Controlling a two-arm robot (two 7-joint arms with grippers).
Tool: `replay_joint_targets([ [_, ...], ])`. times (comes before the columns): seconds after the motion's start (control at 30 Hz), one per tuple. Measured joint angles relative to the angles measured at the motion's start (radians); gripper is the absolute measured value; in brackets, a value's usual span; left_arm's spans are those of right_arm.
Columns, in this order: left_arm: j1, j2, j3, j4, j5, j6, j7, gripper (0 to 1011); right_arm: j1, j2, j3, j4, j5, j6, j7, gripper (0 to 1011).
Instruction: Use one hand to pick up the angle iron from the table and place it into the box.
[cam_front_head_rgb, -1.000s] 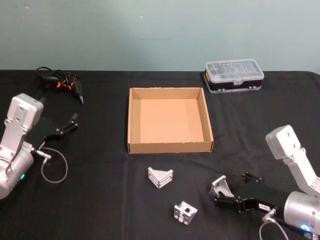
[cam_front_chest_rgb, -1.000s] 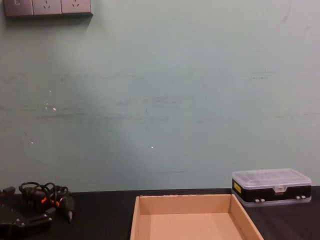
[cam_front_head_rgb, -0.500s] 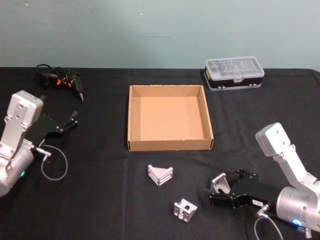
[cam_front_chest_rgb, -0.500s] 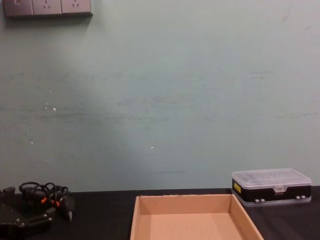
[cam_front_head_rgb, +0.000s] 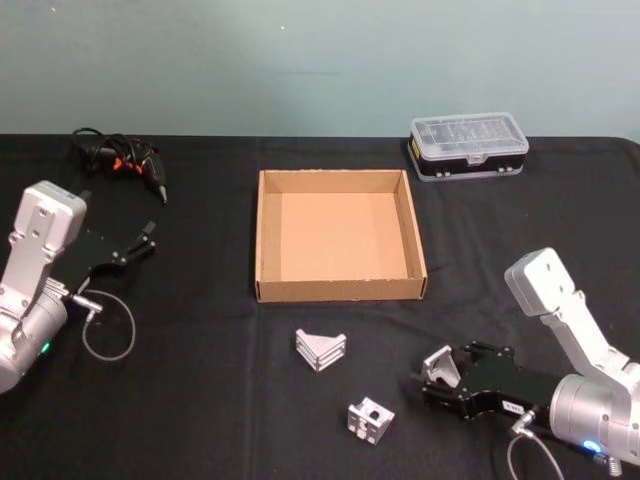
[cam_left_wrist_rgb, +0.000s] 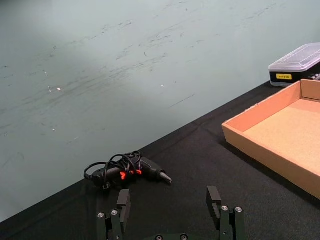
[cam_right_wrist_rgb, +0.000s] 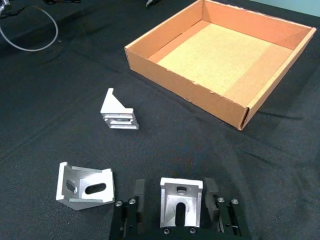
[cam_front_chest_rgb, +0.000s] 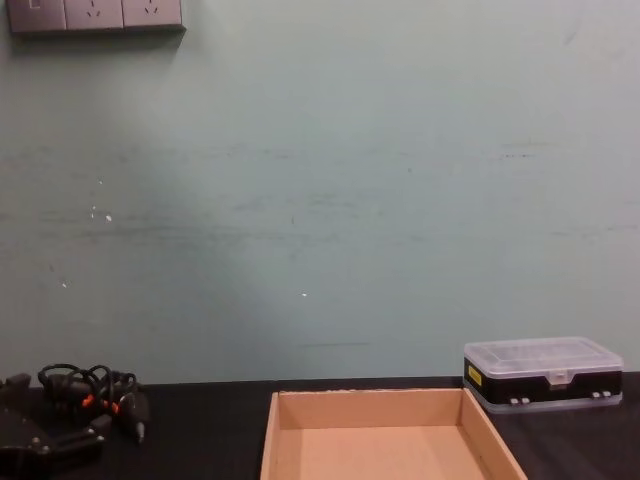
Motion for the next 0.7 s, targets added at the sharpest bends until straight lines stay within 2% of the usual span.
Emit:
replay_joint_targets([
  [0.3, 0.0, 0.0, 0.0, 0.0, 0.0, 0.0, 0.0, 1000, -0.005, -0.002, 0.005, -0.002, -0.024, -0.005, 0.01, 469],
  [0.7, 0.0, 0.0, 0.0, 0.0, 0.0, 0.0, 0.0, 1000, -0.016, -0.008, 0.017, -0.01, -0.044, -0.012, 0.019, 449],
])
